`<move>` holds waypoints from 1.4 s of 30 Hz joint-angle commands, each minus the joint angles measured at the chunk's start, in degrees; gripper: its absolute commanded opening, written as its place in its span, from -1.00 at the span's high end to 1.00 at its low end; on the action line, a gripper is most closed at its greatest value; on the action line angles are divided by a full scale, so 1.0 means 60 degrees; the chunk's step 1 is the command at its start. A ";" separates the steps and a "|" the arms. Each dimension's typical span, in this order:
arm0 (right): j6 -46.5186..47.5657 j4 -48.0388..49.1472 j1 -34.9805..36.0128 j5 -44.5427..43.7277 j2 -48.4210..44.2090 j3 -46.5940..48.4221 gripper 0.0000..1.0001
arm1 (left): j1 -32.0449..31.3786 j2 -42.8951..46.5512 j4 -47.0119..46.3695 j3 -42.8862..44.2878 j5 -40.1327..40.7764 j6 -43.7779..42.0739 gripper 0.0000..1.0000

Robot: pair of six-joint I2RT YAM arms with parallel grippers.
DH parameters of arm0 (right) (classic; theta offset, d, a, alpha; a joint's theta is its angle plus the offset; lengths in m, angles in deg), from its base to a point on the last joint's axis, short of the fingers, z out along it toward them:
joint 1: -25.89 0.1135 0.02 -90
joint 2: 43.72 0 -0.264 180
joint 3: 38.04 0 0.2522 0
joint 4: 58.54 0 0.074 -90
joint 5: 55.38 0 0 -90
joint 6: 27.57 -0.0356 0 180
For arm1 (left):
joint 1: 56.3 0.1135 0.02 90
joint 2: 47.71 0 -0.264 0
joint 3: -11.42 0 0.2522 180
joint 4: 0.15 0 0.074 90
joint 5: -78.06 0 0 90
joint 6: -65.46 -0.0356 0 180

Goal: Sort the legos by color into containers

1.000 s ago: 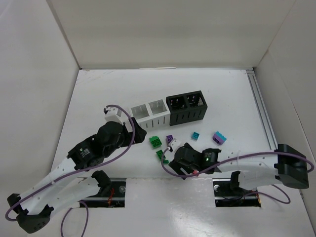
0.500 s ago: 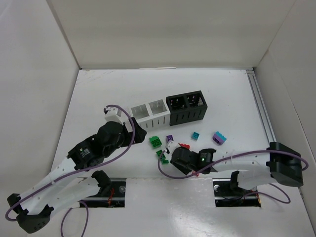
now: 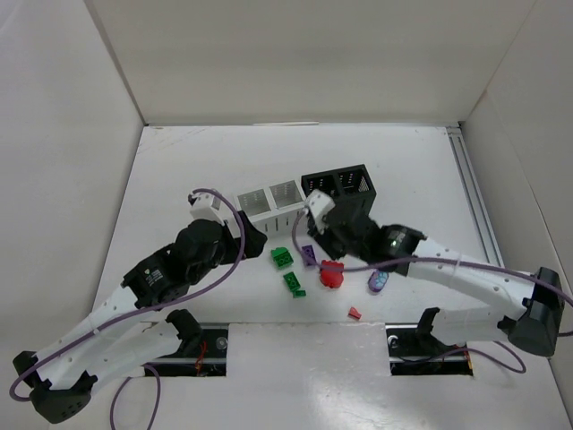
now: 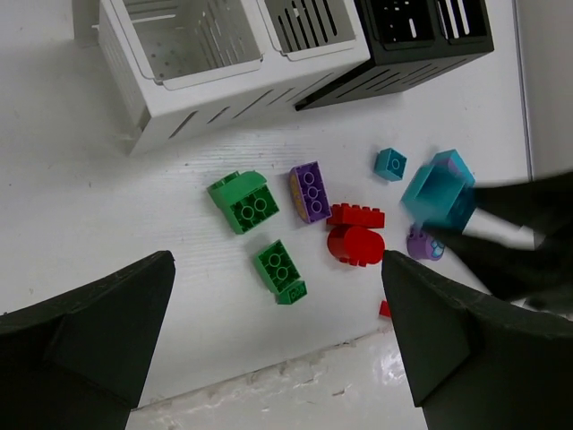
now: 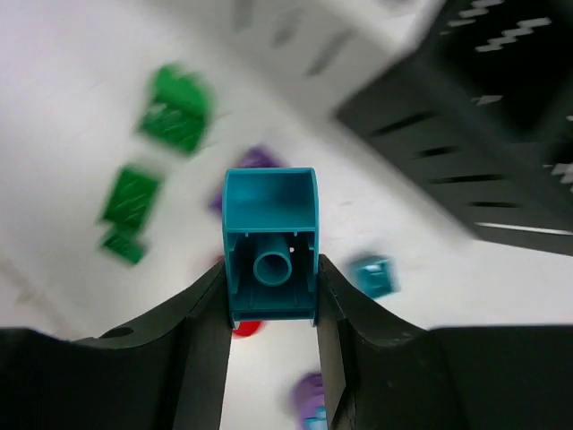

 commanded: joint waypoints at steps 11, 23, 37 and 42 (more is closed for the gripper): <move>0.3286 0.0882 -0.5734 0.2084 0.1248 0.2845 0.43 | -0.0019 -0.1705 -0.1671 0.0431 -0.0434 -0.1413 -1.00; 0.3493 0.1176 -0.6381 0.2408 0.2671 0.3359 -0.17 | -0.0019 -0.2657 -0.2126 0.0432 -0.1284 -0.1590 -1.00; 0.1695 0.0370 -0.5008 0.1135 -0.0519 0.0346 -0.64 | -0.0107 -0.2220 -0.1819 0.0155 -0.0977 -0.1077 -1.00; -0.1732 0.1756 -0.3383 0.0477 -0.2528 -0.2717 -0.66 | -0.0107 -0.1883 -0.1571 -0.0109 -0.0846 -0.0594 -1.00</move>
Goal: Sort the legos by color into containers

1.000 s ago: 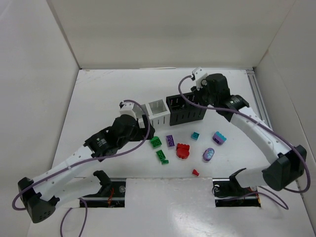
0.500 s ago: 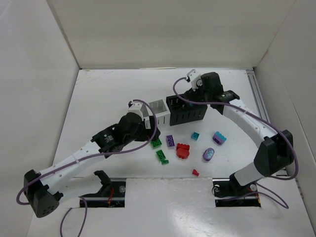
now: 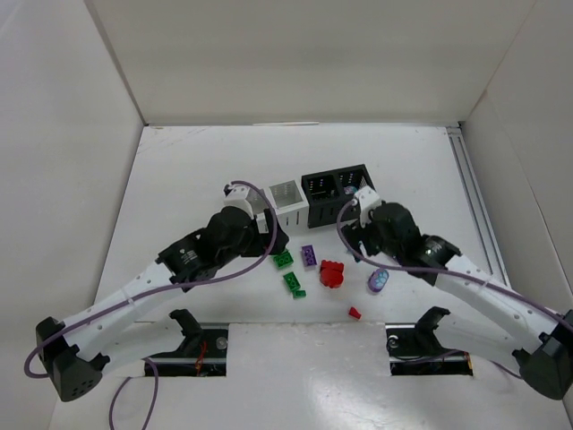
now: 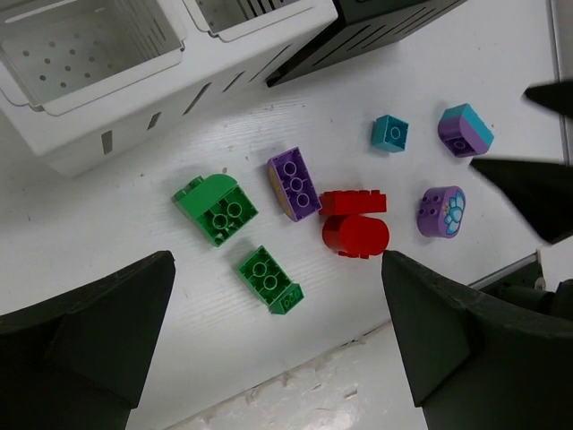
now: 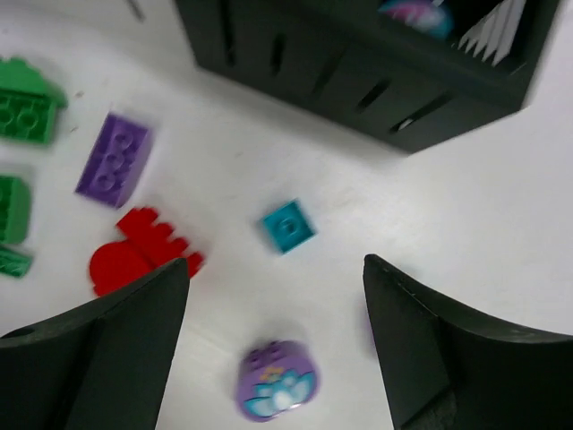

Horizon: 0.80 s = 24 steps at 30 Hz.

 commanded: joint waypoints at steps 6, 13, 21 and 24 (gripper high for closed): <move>-0.5320 0.1072 0.1953 -0.2399 0.0655 -0.1486 -0.66 | -0.0041 0.0567 0.0208 -0.0530 0.0182 0.0570 -1.00; -0.7488 0.1027 0.1954 -0.3148 0.2577 -0.1074 -0.56 | -0.0041 0.0947 0.0208 -0.0736 0.0065 0.0570 -1.00; -0.8285 0.1759 0.1954 -0.3939 0.2929 -0.1500 -0.54 | -0.0041 0.1168 0.0208 -0.0824 0.0050 0.0570 -1.00; -0.8285 0.1802 0.1618 -0.4042 0.3164 -0.1411 -0.54 | -0.0041 0.1168 0.0208 -0.0824 0.0050 0.0570 -1.00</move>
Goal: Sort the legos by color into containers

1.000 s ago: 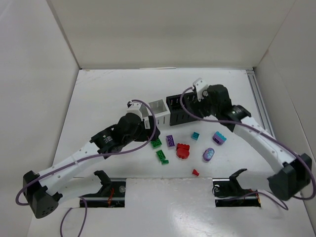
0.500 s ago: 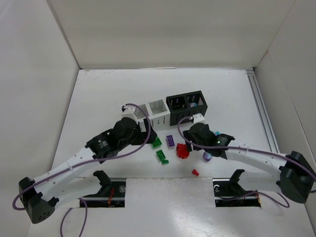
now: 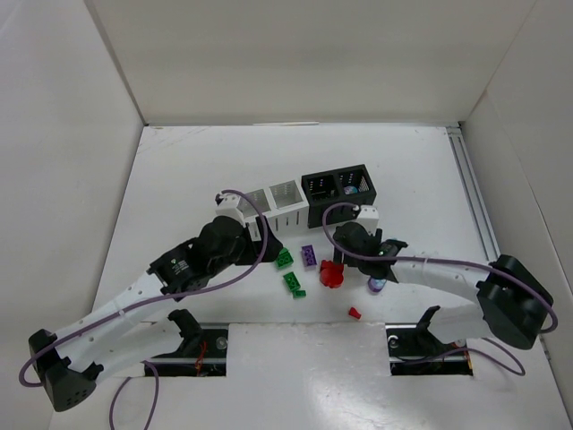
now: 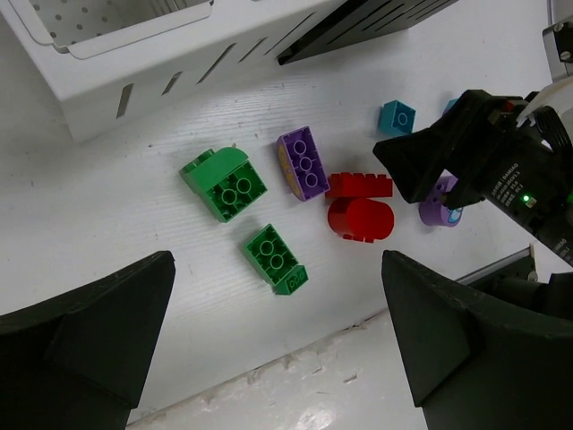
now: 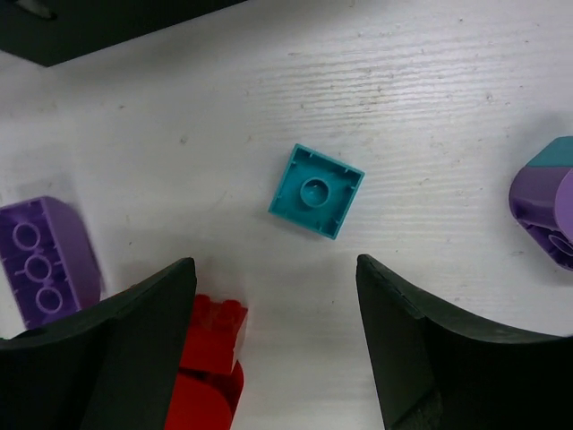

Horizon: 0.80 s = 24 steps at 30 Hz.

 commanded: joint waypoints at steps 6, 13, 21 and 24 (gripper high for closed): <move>-0.0384 0.1232 -0.0979 -0.0373 0.0961 0.0093 -0.46 | -0.0034 0.0144 -0.0094 -0.0117 0.0230 0.0049 -1.00; 0.0099 0.1454 -0.1171 -0.0270 0.1561 0.0284 0.05 | -0.0034 0.0144 0.0082 -0.0015 0.0420 0.0224 -1.00; 0.0844 0.1542 -0.1259 -0.0080 0.1638 0.0372 0.37 | -0.0034 0.0056 0.0258 0.0073 0.0523 0.0312 -1.00; 0.1882 0.1368 -0.1259 0.0037 0.0674 0.0372 0.44 | -0.0034 0.0056 0.0258 0.0073 0.0523 0.0312 -1.00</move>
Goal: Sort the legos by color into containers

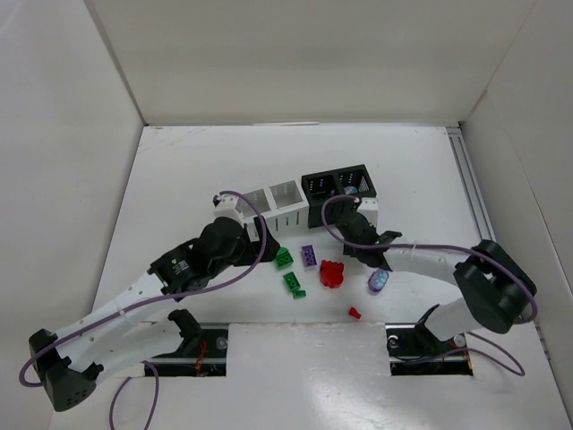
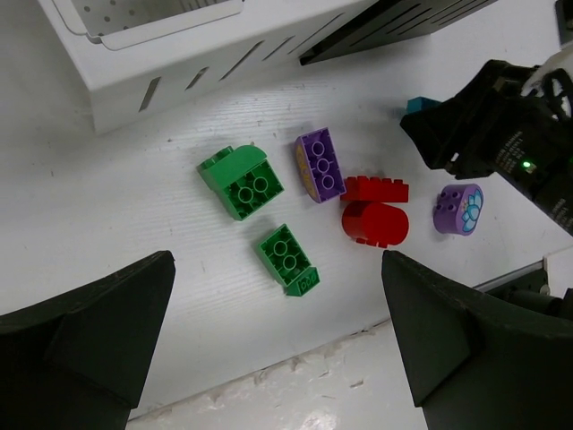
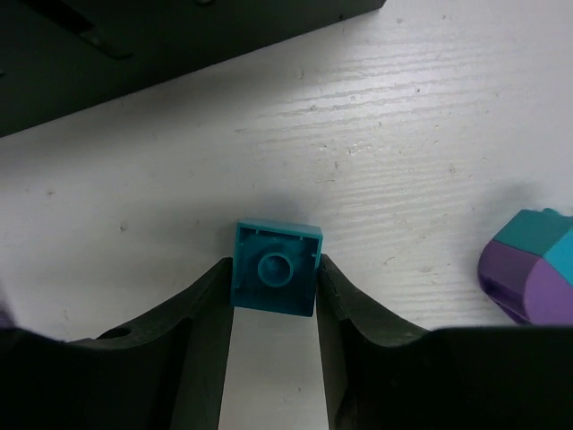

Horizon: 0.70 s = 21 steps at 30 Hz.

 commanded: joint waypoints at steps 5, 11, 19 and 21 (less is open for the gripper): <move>0.3805 -0.0081 0.0013 0.0325 -0.2646 0.0258 0.41 | -0.0034 -0.0028 -0.0270 0.0216 0.0384 -0.0078 -1.00; 0.6809 -0.0081 0.0013 0.1277 -0.3278 0.1559 0.41 | -0.0034 -0.0613 -0.0681 0.0304 0.0386 -0.0166 -1.00; 0.8132 -0.0212 -0.1275 0.1690 -0.1669 0.3802 0.41 | -0.0034 -0.1623 -0.1427 0.0201 -0.0316 -0.0166 -1.00; 0.8233 -0.0213 -0.1641 0.1848 -0.1027 0.4284 0.38 | -0.0034 -0.1799 -0.1545 0.0201 -0.0406 -0.0166 -1.00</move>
